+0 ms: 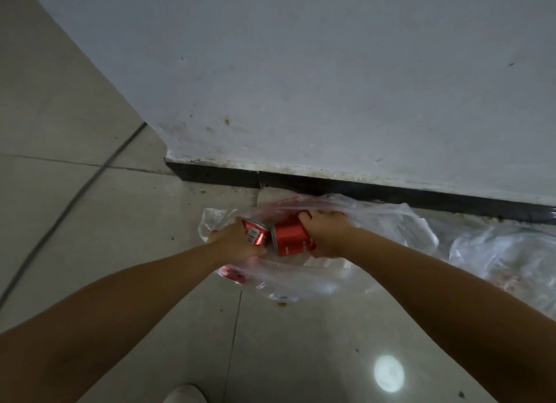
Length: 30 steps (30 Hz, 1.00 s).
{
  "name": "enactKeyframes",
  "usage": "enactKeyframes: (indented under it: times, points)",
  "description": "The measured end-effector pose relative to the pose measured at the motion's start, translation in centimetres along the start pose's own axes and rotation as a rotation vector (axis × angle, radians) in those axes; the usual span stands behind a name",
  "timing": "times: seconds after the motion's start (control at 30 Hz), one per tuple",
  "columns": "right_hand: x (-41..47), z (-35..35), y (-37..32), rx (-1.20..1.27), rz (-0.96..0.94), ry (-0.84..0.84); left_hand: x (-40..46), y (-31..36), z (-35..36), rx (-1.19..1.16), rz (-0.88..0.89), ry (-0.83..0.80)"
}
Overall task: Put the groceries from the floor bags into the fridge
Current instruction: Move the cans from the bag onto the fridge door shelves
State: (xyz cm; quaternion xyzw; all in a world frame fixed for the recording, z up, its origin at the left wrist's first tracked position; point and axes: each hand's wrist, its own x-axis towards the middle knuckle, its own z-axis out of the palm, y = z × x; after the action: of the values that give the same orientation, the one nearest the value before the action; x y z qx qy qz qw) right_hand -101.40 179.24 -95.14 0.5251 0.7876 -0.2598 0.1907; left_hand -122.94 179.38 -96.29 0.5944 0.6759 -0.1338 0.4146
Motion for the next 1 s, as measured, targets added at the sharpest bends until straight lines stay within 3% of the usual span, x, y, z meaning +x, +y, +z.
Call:
enactKeyframes:
  times: [0.1,0.27,0.4,0.53,0.7,0.87,1.0]
  points:
    - [-1.4,-1.2,-0.1,0.013,-0.002,-0.023,1.1,-0.2,0.1,-0.175,0.133,-0.011]
    - [-3.2,-3.9,-0.4,-0.187,-0.051,0.127,0.1,0.5,-0.8,-0.638,0.233,0.015]
    - [-3.4,-3.0,-0.4,-0.154,-0.04,0.183,-1.4,1.4,-1.8,-0.63,0.419,0.092]
    - [-3.8,-2.1,0.4,0.178,-0.032,0.242,-3.5,1.2,-2.8,-0.239,0.458,0.084]
    - [-4.7,-1.2,0.8,0.479,-0.036,0.254,-6.0,2.0,-3.0,0.784,0.535,0.11]
    - [-5.6,-0.7,1.0,0.554,0.034,0.246,-5.8,5.0,0.6,1.313,0.274,0.106]
    - [-5.9,-0.1,1.4,0.606,0.063,0.233,-5.8,5.9,2.3,1.831,0.226,-0.008]
